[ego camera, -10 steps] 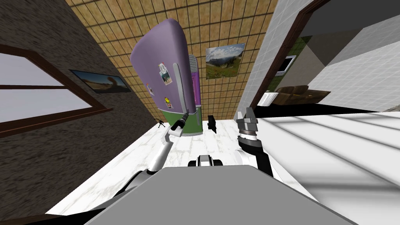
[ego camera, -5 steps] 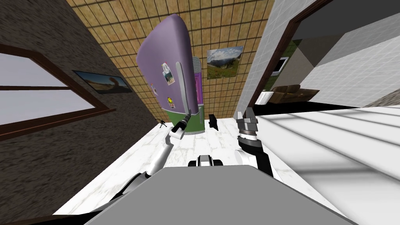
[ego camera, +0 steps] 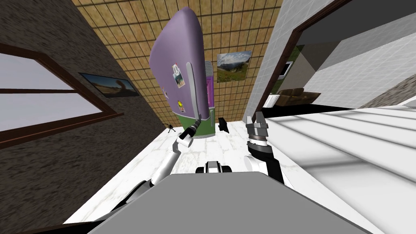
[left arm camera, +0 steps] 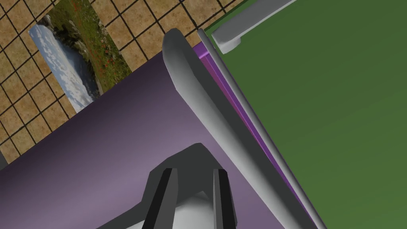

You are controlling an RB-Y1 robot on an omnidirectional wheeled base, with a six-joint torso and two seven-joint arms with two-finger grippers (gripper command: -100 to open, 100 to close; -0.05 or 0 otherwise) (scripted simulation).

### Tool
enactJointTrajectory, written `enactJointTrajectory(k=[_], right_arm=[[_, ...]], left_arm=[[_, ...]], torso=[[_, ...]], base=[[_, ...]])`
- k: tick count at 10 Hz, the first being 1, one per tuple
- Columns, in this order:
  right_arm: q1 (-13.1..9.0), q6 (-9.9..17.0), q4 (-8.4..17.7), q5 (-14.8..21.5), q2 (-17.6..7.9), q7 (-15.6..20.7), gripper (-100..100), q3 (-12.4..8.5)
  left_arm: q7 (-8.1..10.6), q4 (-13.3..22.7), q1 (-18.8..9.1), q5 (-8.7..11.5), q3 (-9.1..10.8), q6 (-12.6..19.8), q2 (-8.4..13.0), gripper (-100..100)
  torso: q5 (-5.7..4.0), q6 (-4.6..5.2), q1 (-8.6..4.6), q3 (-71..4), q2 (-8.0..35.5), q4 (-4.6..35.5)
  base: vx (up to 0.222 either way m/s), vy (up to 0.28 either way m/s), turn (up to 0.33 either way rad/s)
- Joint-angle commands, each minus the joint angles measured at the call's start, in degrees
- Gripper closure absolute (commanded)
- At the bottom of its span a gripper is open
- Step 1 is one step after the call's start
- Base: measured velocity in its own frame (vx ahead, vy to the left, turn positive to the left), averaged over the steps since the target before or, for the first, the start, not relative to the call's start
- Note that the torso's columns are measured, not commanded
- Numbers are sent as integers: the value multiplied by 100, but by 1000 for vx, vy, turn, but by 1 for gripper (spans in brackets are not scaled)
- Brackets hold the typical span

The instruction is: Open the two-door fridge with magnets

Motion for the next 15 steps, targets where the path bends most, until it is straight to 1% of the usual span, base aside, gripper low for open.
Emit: enactJointTrajectory(k=[1, 2, 3, 4, 5, 6, 7, 8, 9, 10, 11, 12, 13, 14, 15], right_arm=[[0, 0, 0, 0, 0, 0, 0, 0], [0, 0, 0, 0, 0, 0, 0, 0], [1, 0, 0, 0, 1, 0, 0, 1], [1, 0, 0, 0, 0, 0, 0, 0], [0, 0, 0, 0, -1, 0, 0, 0], [0, 0, 0, 0, 0, 0, 0, 0], [1, 0, 0, 0, 0, 0, 0, 0], [1, 0, 1, 0, 1, 0, 0, 1], [1, 0, 0, 0, 0, 0, 0, 0], [1, 0, 0, 0, 0, 0, 0, 0], [1, 0, 0, 0, 0, 0, 0, 0], [1, 0, 0, 0, 0, 0, 0, 0], [1, 0, 0, 0, 0, 0, 0, 0], [1, 0, 0, 0, 0, 0, 0, 0], [1, 0, 0, 0, 1, 0, 0, 1]], left_arm=[[-24, -266, 20, 105, -67, -45, 119, 100], [-24, -266, 20, 105, -67, -45, 119, 100], [-42, -394, 63, 178, -184, -49, 167, 100], [-61, -522, 107, 251, -301, -53, 216, 100], [-61, -522, 107, 251, -301, -53, 216, 100], [-79, -651, 150, 324, -417, -57, 265, 100], [-72, -547, 255, 299, -471, -16, 236, 100], [-113, -722, 346, 372, -640, -33, 319, 100], [-148, -888, 403, 434, -758, -59, 399, 100], [-148, -888, 403, 434, -758, -59, 399, 100], [-184, -1053, 461, 496, -876, -84, 480, 100], [-184, -1053, 461, 496, -876, -84, 480, 100], [-219, -1219, 518, 559, -994, -109, 560, 100], [-219, -1219, 518, 559, -994, -109, 560, 100], [-254, -1385, 575, 621, -1113, -134, 640, 100]], torso=[[-3, -3, -8, -10, -18, 0], [0, 3, 7, -9, -13, -1], [-3, -6, -4, -21, -33, 9], [0, -5, 14, -15, -18, 12], [8, 6, 23, 9, 16, 6], [3, 1, -1, 2, 2, 10], [-2, 10, -8, -7, -9, 7], [-11, 23, -63, -22, -36, -18], [-10, 39, -46, -21, -36, -37], [-1, 43, -28, -10, -19, -35], [3, 25, -16, -11, -21, -32], [5, 21, -7, -14, -24, -30], [0, 16, -26, -30, -47, -26], [1, 18, -11, -32, -47, -24], [1, 15, -20, -37, -54, -18]], base=[[-125, 254, -45], [-75, 201, -55], [-88, 234, -47], [-163, 303, -74], [-128, 246, -48], [-86, 260, -35], [-52, 124, -40], [-43, 192, -37], [-50, 283, -92], [-50, 288, -60], [-57, 297, -44], [-29, 227, -27], [-51, 256, -29], [-37, 215, -35], [-25, 262, -38]])
